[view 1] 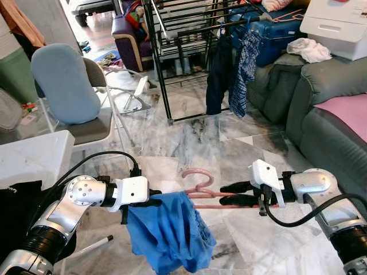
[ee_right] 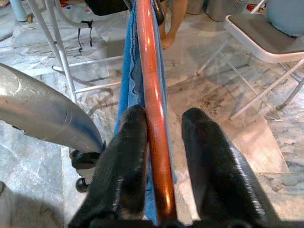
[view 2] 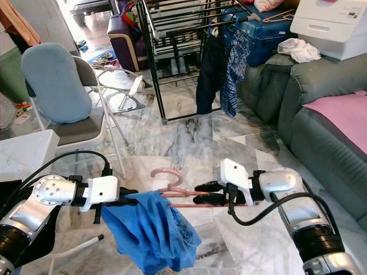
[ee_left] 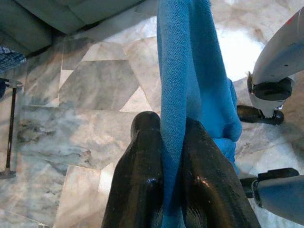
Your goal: Hang hanger
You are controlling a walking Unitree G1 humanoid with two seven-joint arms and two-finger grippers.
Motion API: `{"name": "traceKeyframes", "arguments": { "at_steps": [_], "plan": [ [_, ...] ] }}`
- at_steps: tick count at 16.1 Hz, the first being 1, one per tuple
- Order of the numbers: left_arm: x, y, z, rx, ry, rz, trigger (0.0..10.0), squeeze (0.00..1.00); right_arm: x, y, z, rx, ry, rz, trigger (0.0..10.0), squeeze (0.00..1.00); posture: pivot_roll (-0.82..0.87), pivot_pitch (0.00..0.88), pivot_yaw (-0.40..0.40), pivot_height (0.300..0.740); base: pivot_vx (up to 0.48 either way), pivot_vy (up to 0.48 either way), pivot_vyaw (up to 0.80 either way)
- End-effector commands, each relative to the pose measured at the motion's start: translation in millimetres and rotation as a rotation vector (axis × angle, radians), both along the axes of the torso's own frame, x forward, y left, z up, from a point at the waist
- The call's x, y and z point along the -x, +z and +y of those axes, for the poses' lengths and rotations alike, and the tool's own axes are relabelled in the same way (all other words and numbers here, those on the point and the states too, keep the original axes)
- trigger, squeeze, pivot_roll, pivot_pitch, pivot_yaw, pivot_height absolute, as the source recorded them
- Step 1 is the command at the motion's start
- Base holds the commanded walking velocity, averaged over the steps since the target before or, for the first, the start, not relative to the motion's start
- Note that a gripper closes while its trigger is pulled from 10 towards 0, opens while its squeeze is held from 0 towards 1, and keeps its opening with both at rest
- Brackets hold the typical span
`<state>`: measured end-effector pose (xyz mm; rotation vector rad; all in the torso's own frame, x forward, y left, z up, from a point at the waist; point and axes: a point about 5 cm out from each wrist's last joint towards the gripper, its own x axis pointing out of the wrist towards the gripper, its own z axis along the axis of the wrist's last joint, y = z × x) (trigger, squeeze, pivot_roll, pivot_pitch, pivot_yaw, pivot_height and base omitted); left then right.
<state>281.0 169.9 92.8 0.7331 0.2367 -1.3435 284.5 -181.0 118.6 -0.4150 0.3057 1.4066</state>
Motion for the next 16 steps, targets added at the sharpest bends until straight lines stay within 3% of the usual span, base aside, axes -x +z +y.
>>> {"name": "traceKeyframes", "arguments": {
  "at_steps": [1, 5, 9, 16],
  "plan": [
    [1.6, 1, 3.8, -0.001, 0.01, 0.011, 0.0, 0.0, -4.2, 8, 0.5, -0.004, 0.021, -0.028, 10.0, 1.0, -0.1, 0.0, 0.116, 0.74, 0.0, 0.0, 0.0],
    [2.0, -3, 12.5, 0.037, 0.086, 0.027, 0.0, 0.0, -14.0, 20, -16.3, 0.079, 0.007, -0.035, 10.0, 1.0, -0.1, 0.0, 0.111, 0.74, 0.0, 0.0, 0.0],
    [1.4, -5, 16.3, 0.067, 0.144, 0.008, 0.0, 0.0, -19.3, 26, -21.2, 0.109, -0.042, -0.054, 10.0, 1.0, -0.1, 0.0, 0.108, 0.74, 0.0, 0.0, 0.0],
    [-1.2, -11, 28.0, 0.05, 0.228, -0.013, 0.0, 0.0, -33.6, 50, -35.7, 0.061, -0.172, -0.155, 10.0, 1.0, -0.11, 0.0, 0.116, 0.74, 0.0, 0.0, 0.0]
  ]
}}
